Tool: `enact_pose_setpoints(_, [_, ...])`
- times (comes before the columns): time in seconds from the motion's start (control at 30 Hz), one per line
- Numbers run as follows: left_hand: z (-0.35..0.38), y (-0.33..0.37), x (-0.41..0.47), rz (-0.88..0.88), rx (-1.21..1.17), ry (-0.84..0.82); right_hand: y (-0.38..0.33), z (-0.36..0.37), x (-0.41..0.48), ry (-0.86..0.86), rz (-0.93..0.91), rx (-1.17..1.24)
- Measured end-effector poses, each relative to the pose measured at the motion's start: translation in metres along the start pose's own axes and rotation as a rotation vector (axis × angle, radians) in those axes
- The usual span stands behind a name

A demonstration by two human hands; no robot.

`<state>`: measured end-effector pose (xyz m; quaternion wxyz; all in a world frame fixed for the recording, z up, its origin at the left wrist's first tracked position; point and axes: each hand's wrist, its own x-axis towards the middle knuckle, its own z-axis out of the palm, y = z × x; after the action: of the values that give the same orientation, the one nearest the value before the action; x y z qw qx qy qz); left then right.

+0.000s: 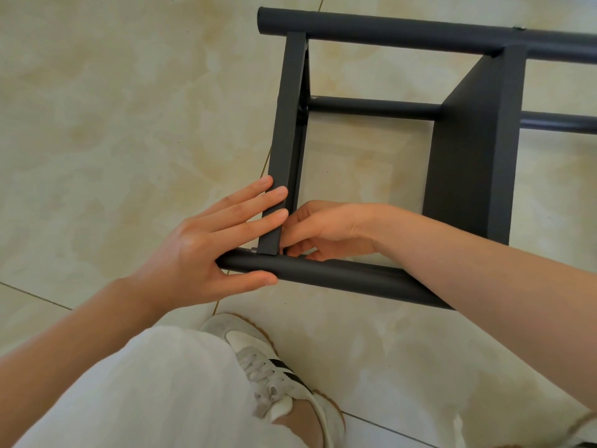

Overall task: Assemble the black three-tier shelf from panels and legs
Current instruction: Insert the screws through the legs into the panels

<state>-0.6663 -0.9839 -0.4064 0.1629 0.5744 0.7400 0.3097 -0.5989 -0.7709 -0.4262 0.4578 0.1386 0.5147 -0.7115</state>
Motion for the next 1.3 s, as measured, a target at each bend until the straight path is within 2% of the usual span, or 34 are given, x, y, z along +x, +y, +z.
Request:
enact_pose_setpoints(0.57, [-0.002,0.004,0.001,-0.024,0.000,0.004,-0.004,0.004,-0.004,0.018,-0.023,-0.038])
enact_pose_setpoints(0.77, [0.002,0.015,-0.007,-0.154,-0.083,0.050,-0.003,0.004,-0.021,0.043,-0.090,-0.088])
enact_pose_setpoints(0.9, [0.015,0.025,-0.012,-0.305,-0.250,0.162,-0.001,0.004,-0.038,0.047,-0.095,-0.069])
enact_pose_setpoints(0.97, [0.022,0.031,-0.012,-0.361,-0.352,0.245,-0.001,0.005,-0.046,0.077,-0.106,-0.150])
enact_pose_setpoints(1.17, [0.046,0.053,-0.011,-0.755,-0.966,0.657,0.001,0.014,-0.069,0.212,-0.123,-0.432])
enact_pose_setpoints(1.2, [0.048,0.054,-0.011,-0.823,-1.028,0.669,0.002,0.017,-0.071,0.224,-0.118,-0.456])
enact_pose_setpoints(1.3, [0.051,0.058,-0.009,-0.925,-1.125,0.564,0.007,0.025,-0.074,0.255,-0.114,-0.506])
